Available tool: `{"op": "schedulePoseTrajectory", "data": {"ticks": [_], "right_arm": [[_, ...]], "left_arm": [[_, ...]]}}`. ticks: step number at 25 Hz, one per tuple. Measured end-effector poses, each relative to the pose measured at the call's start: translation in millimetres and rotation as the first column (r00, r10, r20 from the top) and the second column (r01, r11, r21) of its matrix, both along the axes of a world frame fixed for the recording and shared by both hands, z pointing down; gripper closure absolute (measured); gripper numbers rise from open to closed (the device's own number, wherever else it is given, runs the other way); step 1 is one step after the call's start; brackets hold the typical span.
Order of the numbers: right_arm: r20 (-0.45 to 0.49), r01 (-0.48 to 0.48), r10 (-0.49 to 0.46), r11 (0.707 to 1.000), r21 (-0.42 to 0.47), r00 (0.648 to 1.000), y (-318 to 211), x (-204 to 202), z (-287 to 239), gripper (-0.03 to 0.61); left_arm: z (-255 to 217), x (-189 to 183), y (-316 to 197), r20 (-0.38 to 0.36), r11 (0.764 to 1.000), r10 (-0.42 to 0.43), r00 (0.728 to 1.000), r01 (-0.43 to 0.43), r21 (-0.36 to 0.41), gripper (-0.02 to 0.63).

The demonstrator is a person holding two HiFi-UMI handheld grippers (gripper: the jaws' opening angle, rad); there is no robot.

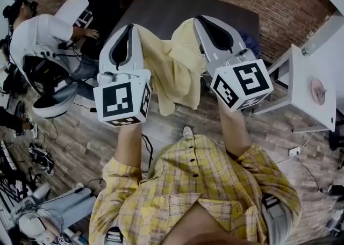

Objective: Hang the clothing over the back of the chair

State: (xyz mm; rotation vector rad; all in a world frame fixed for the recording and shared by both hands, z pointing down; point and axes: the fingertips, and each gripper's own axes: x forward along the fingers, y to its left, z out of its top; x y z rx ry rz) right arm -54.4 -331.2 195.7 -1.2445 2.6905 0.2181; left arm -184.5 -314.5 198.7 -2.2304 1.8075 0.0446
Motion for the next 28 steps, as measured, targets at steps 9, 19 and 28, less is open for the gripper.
{"op": "schedulePoseTrajectory", "data": {"ticks": [9,19,28], "right_arm": [[-0.022,0.005,-0.004,0.999,0.046,1.000,-21,-8,-29,0.566],[-0.032,-0.011,0.013,0.998,0.062,0.999,-53,-18,-45,0.566],[-0.048,0.004,-0.001,0.998,0.068,0.999,-79,-33,-51,0.567]], "left_arm": [[-24,-8,-26,0.007,0.999,-0.018,1.000,0.018,0.034,0.607],[-39,-18,-64,0.020,0.999,-0.028,0.999,0.027,0.030,0.607],[-38,-37,-103,0.029,0.998,-0.063,0.998,0.063,-0.006,0.607]]}}
